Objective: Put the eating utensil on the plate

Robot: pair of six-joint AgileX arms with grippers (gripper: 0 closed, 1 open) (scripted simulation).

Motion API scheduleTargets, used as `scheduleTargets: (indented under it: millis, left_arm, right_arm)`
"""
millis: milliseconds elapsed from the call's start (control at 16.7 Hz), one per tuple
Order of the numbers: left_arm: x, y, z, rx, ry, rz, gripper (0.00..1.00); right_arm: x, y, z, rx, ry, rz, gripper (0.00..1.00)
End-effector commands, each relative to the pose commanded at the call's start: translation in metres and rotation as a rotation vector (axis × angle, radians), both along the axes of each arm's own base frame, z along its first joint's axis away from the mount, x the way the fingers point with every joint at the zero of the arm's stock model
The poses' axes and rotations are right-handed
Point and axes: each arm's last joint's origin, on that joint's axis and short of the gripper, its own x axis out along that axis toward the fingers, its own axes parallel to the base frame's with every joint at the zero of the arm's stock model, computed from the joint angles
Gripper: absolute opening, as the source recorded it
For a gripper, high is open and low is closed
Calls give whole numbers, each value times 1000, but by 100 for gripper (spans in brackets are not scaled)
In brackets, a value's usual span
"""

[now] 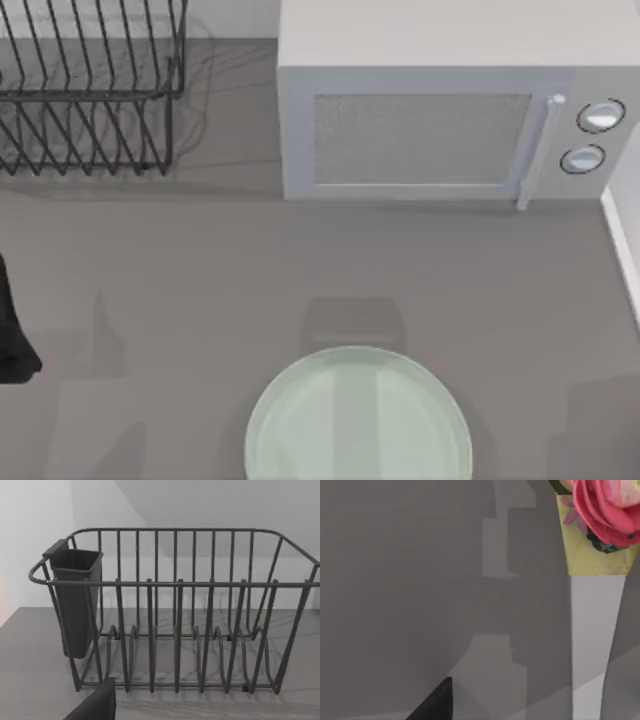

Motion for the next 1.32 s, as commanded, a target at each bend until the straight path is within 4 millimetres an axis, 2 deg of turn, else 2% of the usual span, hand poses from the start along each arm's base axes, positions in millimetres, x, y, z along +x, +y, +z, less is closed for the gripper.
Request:
scheduleTargets:
  millis: [300,360,480,600,1080,1320]
  left_arm:
    - [0,0,0,0,0,0,100]
    - [0,0,0,0,0,0,100]
    - [0,0,0,0,0,0,100]
    - [0,0,0,0,0,0,100]
    - [0,0,0,0,0,0,100]
    - [0,0,0,0,0,0,100]
  right_arm:
    - [0,0,0,0,0,0,0]
    - [1,0,22,5,-9,-25,0]
    - [3,-1,25,4,-11,-25,0]
    - [7,-2,37,4,-14,-23,0]
    - [3,0,116,7,0,-23,0]
    - [1,0,122,5,-9,-25,0]
